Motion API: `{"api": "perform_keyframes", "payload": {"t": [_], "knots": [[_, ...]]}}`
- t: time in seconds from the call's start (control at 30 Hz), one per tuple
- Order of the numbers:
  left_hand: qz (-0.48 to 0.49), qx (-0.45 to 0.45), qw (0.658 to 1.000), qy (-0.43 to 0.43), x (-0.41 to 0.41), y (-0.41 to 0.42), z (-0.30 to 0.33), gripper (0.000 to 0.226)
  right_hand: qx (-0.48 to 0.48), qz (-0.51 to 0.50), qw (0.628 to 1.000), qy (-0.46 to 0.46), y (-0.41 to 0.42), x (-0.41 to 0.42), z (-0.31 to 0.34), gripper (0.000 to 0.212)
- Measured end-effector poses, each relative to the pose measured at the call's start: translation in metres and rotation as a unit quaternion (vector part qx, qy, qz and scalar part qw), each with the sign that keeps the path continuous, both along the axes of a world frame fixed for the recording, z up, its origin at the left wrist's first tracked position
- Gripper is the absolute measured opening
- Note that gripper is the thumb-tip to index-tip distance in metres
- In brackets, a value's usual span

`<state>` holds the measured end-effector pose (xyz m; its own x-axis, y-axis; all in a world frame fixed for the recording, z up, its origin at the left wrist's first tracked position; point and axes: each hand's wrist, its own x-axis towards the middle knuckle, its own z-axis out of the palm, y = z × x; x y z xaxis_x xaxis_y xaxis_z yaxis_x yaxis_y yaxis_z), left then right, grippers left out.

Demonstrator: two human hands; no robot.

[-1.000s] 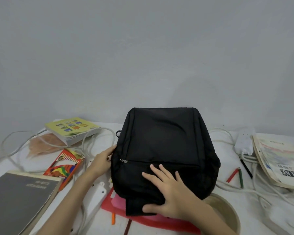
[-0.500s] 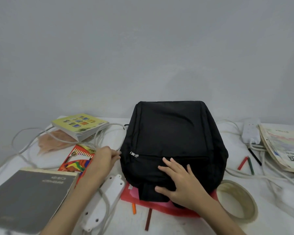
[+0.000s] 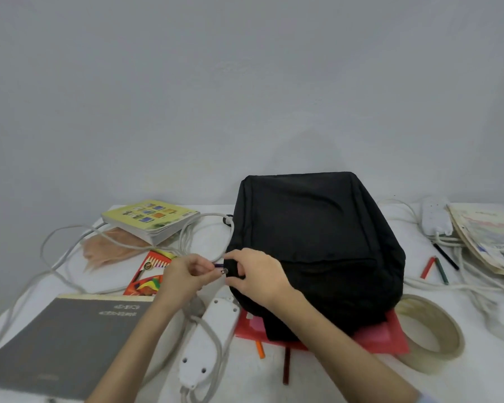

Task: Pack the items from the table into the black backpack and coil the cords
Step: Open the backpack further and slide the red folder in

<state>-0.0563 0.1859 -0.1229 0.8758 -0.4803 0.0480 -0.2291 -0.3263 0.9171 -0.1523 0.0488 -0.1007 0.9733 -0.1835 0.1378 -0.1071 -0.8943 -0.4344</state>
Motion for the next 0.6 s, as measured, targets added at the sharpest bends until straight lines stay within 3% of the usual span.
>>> {"api": "perform_keyframes", "payload": {"t": [0.1, 0.2, 0.33, 0.43, 0.53, 0.6], "knots": [[-0.043, -0.022, 0.998, 0.033, 0.005, 0.005, 0.004, 0.02, -0.055, -0.022, 0.998, 0.016, 0.005, 0.02, -0.009, 0.028], [-0.036, -0.039, 0.997, 0.056, 0.015, 0.0, 0.007, 0.014, -0.021, -0.04, 0.999, 0.006, 0.006, 0.018, -0.017, 0.024], [-0.064, 0.049, 0.989, 0.125, 0.026, -0.026, 0.003, 0.036, -0.007, -0.056, 0.998, -0.033, 0.007, 0.008, -0.018, 0.019], [-0.129, 0.104, 0.982, 0.086, 0.023, -0.043, -0.001, 0.026, -0.034, -0.057, 0.996, -0.058, 0.01, -0.002, -0.015, 0.016], [-0.115, 0.105, 0.986, 0.053, 0.023, -0.056, -0.001, 0.037, -0.07, -0.04, 0.987, -0.14, 0.01, -0.012, -0.017, 0.009], [-0.104, 0.088, 0.988, 0.067, 0.022, -0.059, -0.002, 0.039, -0.069, -0.039, 0.979, -0.187, 0.003, -0.022, -0.021, 0.018]]}}
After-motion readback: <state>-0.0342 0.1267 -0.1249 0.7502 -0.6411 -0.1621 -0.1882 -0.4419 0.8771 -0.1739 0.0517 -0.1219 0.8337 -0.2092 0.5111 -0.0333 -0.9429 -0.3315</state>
